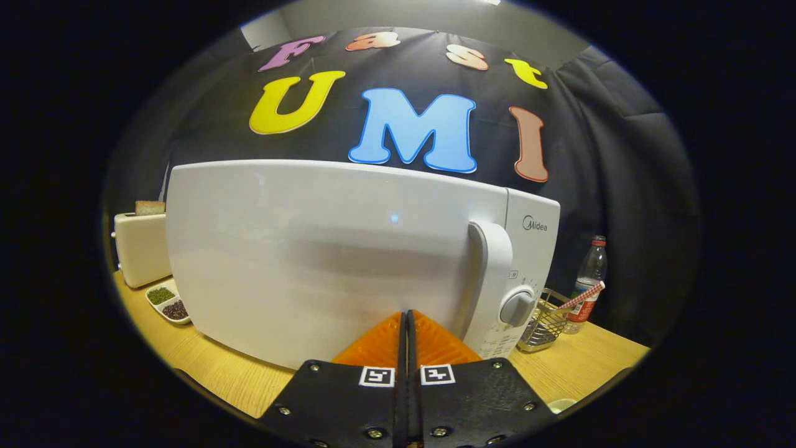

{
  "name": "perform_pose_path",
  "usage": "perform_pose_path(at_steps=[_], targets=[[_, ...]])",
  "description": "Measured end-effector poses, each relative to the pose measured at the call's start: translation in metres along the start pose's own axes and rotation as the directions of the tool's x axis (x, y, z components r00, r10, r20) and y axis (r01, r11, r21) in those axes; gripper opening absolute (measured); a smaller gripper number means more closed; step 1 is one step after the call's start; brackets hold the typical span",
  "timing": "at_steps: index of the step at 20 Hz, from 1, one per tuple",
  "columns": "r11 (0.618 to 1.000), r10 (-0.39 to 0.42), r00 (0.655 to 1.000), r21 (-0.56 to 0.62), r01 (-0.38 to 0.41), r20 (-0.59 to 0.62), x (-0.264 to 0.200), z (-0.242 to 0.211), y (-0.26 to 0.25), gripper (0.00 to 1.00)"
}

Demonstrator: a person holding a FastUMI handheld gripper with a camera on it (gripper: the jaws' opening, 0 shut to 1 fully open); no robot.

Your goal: Open the microwave, put the food inside, and close the microwave door.

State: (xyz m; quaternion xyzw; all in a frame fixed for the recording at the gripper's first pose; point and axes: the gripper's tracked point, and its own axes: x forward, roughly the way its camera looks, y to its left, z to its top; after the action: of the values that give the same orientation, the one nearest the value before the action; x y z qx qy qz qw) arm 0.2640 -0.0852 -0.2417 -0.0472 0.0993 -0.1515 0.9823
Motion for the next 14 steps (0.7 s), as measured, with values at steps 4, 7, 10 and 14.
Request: perform_pose_path(at_steps=[4,7,10,14], targets=[[0.993,0.073,0.995,0.098,-0.066,-0.067,-0.016,-0.006,0.009,0.01],[0.986,0.115,0.992,0.131,-0.107,-0.052,-0.052,0.006,0.013,0.01],[0.979,0.147,0.989,0.143,-0.146,0.004,-0.100,0.031,0.011,0.01],[0.949,0.217,0.974,0.217,-0.228,0.070,-0.169,0.073,0.013,0.01]])
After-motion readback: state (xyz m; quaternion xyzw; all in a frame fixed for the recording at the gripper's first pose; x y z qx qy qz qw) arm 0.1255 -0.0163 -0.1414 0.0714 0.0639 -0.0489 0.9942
